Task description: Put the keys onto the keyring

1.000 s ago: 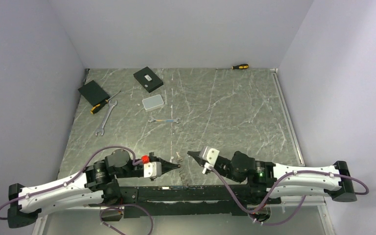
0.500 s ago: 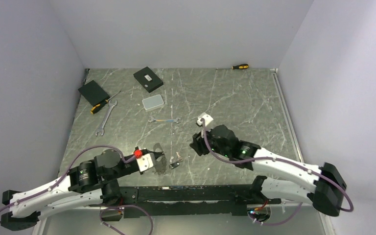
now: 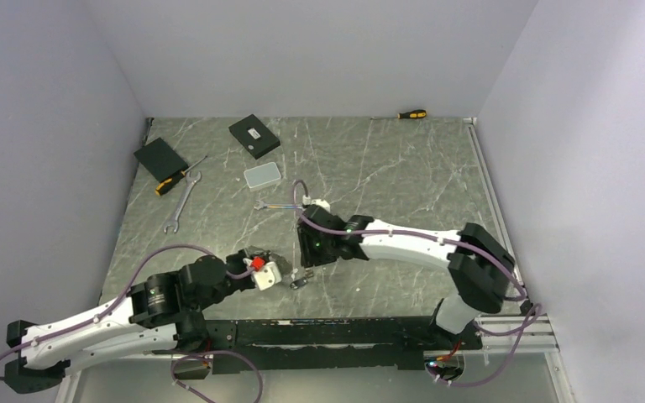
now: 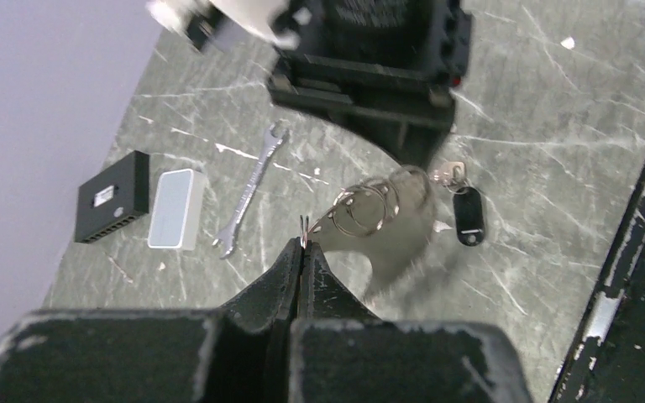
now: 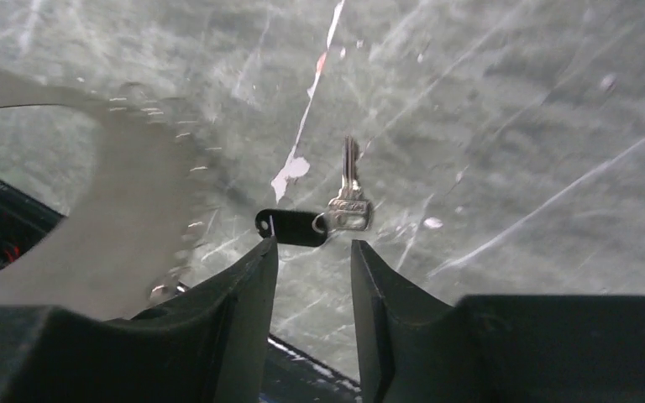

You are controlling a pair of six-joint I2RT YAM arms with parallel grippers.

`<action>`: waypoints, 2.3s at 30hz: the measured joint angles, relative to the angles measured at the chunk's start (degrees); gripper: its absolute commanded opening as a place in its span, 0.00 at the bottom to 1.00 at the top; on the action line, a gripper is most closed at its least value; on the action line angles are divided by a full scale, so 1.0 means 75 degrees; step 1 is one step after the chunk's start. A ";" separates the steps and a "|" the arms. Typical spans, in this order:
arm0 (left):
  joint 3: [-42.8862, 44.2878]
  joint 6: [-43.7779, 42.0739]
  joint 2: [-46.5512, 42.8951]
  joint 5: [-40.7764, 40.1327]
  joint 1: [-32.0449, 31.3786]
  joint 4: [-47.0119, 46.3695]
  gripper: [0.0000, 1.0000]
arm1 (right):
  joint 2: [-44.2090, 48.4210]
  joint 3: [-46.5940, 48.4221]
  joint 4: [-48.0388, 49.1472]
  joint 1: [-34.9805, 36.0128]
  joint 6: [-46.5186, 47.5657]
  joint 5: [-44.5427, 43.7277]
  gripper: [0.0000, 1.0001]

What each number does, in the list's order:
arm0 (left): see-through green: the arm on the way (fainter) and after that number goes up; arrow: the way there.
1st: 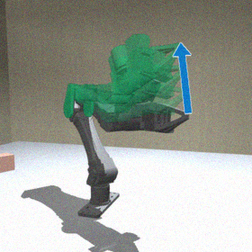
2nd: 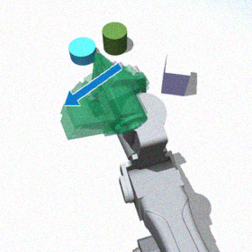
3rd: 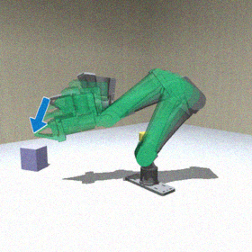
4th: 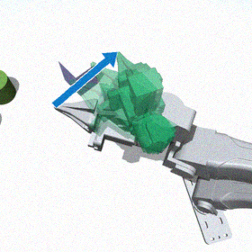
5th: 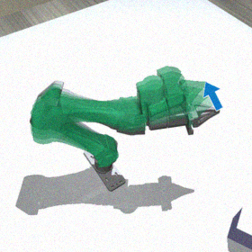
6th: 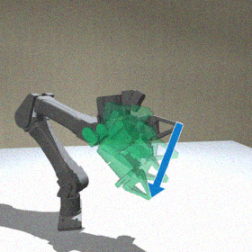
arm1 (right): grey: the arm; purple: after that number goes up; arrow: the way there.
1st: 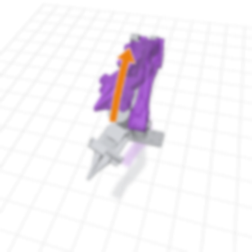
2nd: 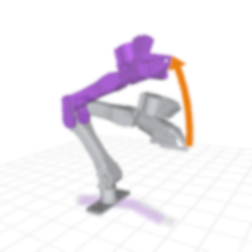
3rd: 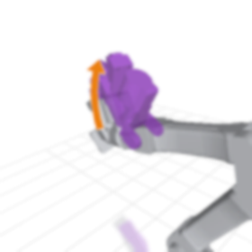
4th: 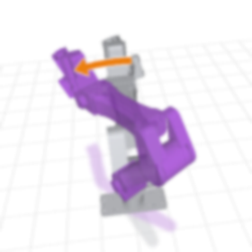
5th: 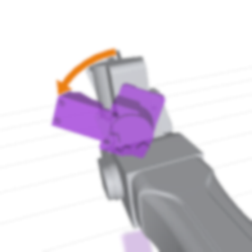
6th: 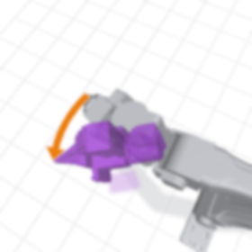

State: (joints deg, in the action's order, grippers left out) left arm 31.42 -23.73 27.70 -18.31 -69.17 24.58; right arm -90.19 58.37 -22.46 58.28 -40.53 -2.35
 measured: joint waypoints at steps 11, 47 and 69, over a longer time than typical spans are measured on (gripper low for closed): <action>-0.0157 -0.0321 -0.0667 -0.0134 0.0015 -0.0210 0.00 | -0.1920 0.1792 -0.1947 0.1309 -0.2264 -0.1049 0.41; -0.0221 -0.0568 -0.0828 0.0283 0.0082 0.0003 0.00 | -0.2745 0.2337 -0.3031 0.1137 -0.2935 -0.1886 0.00; -0.0221 -0.0452 -0.1311 0.1728 0.0149 -0.0213 0.00 | 0.2401 -0.1425 0.0431 0.1177 0.0842 -0.2267 0.00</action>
State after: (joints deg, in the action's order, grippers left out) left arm 29.76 -27.11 17.87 -5.34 -68.05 22.98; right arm -72.18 47.68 -19.22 67.11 -34.22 -19.35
